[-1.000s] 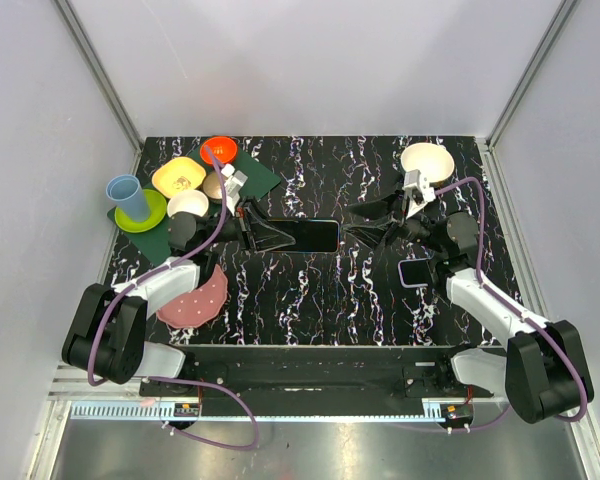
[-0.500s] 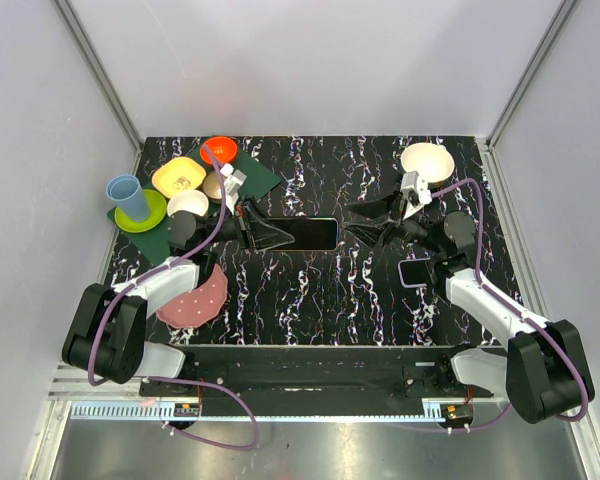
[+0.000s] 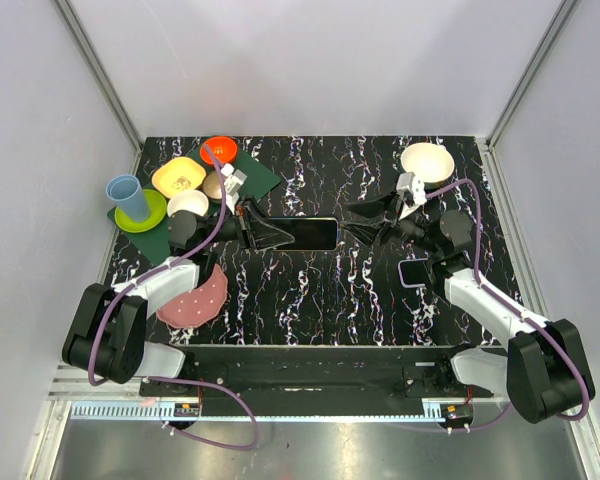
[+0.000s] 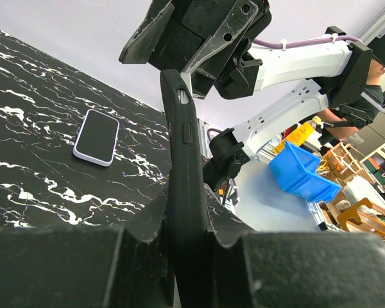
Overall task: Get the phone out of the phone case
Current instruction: Remove the phone case from the phone.
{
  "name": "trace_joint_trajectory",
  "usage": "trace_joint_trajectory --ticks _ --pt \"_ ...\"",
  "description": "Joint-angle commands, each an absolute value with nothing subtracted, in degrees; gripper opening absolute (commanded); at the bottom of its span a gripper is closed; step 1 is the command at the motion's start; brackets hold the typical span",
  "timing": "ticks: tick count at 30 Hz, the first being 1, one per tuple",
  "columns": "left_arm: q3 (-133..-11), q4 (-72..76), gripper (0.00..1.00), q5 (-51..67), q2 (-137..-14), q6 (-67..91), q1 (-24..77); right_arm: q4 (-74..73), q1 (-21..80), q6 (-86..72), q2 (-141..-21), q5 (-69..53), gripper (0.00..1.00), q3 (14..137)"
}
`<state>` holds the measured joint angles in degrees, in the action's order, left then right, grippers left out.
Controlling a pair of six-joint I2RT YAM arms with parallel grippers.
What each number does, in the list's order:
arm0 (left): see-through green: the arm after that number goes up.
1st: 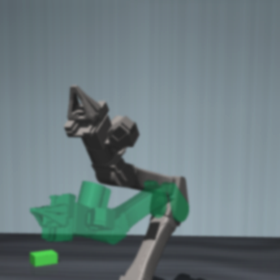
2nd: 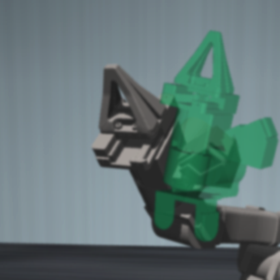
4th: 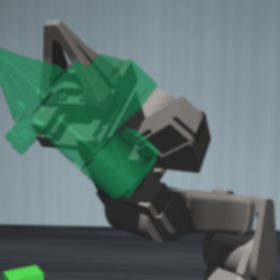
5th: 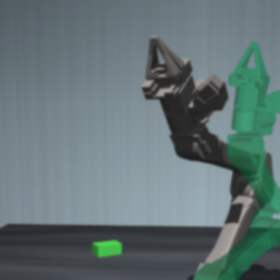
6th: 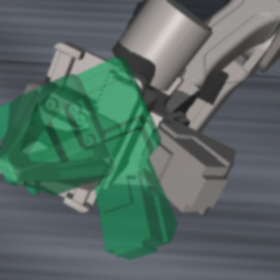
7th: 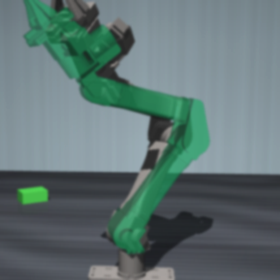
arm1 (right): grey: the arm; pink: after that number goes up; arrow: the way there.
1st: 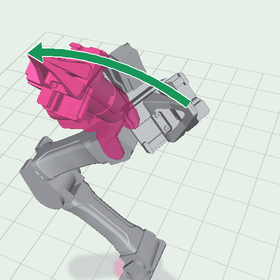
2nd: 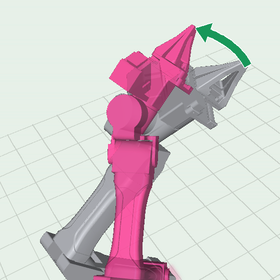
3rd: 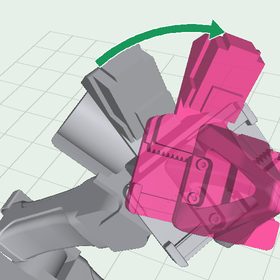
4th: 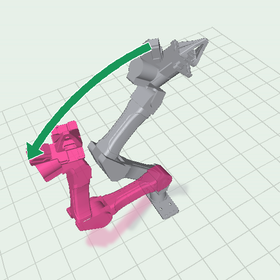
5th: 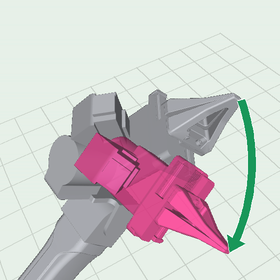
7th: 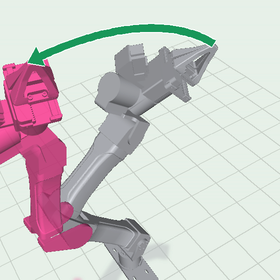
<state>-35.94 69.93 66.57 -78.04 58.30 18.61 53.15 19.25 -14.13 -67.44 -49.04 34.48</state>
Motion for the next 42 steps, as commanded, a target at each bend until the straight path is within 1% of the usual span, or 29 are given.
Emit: trace_joint_trajectory --ticks 1,20,31,34,35,37,38,42 --pt "-36.65 89.82 0.00 67.06 -75.94 58.54 19.86 49.75 19.69 -11.16 -68.47 -46.32 0.54 35.86" --pt "-36.47 92.02 0.00 67.59 -75.85 59.94 20.13 47.37 19.69 -8.70 -69.26 -43.60 0.54 36.30" --pt "-36.39 93.52 0.00 68.38 -75.76 60.56 20.83 42.45 20.04 -7.03 -71.46 -39.99 0.53 38.23" --pt "-36.21 93.51 0.00 68.29 -75.76 60.29 20.83 42.54 20.04 -7.38 -71.02 -41.74 0.55 38.32" --pt "-36.30 93.43 0.00 67.59 -75.67 60.21 20.66 42.54 19.95 -7.47 -70.67 -44.71 0.56 38.32" --pt "-36.21 93.34 0.00 66.80 -75.59 60.38 20.22 43.06 20.04 -8.61 -69.79 -49.28 0.60 38.23" --pt "-36.12 93.34 0.00 66.27 -75.59 60.47 19.69 43.59 20.04 -9.31 -69.44 -54.27 0.61 38.15" --pt "-35.95 93.43 0.00 65.48 -75.59 60.64 18.28 46.67 20.04 -13.53 -69.08 -60.03 0.66 37.62"
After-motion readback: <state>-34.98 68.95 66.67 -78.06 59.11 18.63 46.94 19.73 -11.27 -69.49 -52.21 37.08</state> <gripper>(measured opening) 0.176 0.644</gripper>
